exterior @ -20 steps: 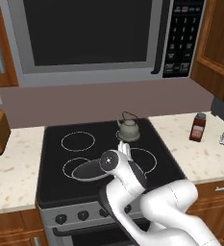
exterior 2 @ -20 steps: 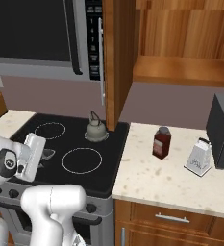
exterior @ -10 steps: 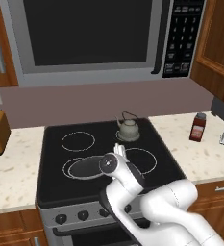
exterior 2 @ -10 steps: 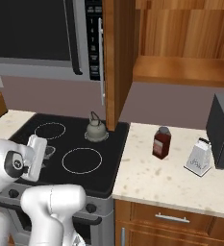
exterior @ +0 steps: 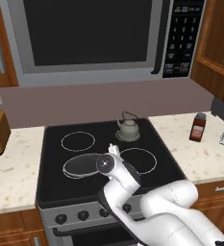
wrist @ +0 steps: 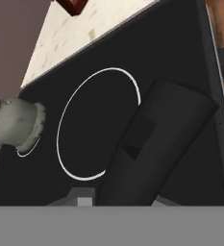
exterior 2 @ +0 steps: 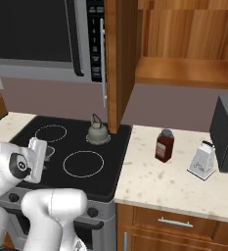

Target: Pick the pan from the cabinet and place it on the stove. Then turn on the stove burner for the pan.

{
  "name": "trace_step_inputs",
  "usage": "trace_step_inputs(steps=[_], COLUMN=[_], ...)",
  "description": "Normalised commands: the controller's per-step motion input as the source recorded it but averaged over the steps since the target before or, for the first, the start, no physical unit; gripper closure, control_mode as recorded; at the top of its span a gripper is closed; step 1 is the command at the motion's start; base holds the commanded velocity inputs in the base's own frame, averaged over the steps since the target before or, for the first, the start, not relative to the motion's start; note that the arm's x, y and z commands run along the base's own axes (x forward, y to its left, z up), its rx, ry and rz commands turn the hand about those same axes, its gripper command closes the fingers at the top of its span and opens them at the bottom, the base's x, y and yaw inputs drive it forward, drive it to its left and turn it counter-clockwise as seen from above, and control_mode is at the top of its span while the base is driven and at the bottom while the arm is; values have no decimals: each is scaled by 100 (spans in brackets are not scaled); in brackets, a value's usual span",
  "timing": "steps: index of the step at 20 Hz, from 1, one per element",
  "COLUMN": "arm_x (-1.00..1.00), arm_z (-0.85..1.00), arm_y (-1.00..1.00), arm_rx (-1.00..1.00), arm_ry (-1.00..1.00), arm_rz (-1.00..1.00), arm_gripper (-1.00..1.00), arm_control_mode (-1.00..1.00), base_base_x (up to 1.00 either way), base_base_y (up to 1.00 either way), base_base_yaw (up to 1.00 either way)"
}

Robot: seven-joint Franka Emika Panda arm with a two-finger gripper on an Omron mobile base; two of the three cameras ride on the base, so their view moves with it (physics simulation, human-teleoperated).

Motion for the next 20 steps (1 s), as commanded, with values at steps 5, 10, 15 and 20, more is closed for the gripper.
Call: trace_step_inputs(steps=[5, 10, 15, 20], arm_x=[13, 0, 0, 0], arm_z=[-7, -11, -18, -22], arm_y=[29, 20, 4, 0], arm_rx=[0, 0, 0, 0], arm_ry=[4, 4, 5, 2], arm_rz=[0, 0, 0, 2], arm_gripper=[100, 100, 100, 100], arm_control_mode=[-100, -100, -100, -100], base_base_x=[0, 0, 0, 0], base_base_y=[0, 0, 0, 0], base_base_yaw=[0, 0, 0, 0])
